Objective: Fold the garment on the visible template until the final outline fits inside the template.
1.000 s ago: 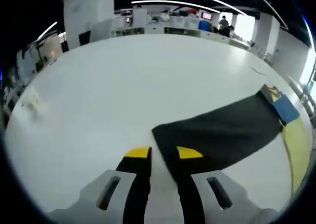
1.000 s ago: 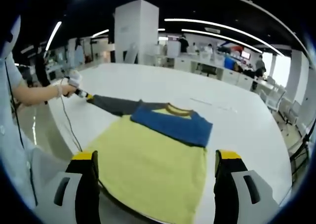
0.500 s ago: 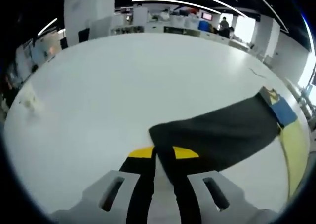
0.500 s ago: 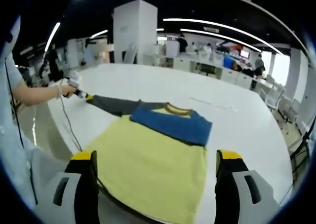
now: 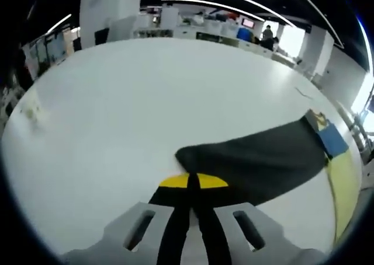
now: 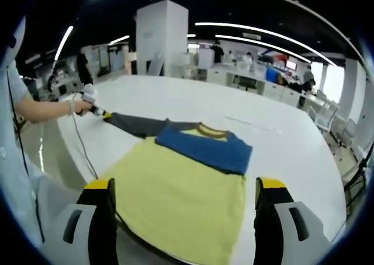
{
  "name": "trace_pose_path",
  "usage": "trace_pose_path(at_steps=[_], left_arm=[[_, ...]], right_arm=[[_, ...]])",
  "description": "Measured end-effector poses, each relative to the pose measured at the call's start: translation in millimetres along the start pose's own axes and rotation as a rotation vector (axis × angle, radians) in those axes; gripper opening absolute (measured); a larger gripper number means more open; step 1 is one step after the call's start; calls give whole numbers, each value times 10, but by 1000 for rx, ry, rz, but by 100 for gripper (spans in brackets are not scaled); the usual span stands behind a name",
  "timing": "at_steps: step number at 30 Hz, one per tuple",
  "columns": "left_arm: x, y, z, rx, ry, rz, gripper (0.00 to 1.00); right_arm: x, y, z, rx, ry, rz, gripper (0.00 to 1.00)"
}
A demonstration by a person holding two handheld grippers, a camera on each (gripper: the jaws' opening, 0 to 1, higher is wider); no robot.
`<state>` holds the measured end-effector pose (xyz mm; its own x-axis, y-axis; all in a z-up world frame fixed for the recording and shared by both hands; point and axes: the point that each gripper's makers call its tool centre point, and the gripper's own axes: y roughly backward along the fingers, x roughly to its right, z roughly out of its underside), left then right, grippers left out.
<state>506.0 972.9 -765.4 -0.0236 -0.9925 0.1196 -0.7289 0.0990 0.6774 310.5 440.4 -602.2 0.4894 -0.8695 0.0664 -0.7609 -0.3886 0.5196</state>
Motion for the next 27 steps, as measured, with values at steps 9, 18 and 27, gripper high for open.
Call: trace_pose_path(at_steps=[9, 18, 27], left_arm=[[19, -11, 18, 11, -8, -12, 0], [75, 30, 9, -18, -48, -37, 0], [57, 126, -48, -3, -37, -26, 0]], right_arm=[[11, 13, 3, 9, -10, 9, 100], [46, 51, -17, 24, -13, 23, 100], [80, 79, 11, 25, -20, 36, 100]])
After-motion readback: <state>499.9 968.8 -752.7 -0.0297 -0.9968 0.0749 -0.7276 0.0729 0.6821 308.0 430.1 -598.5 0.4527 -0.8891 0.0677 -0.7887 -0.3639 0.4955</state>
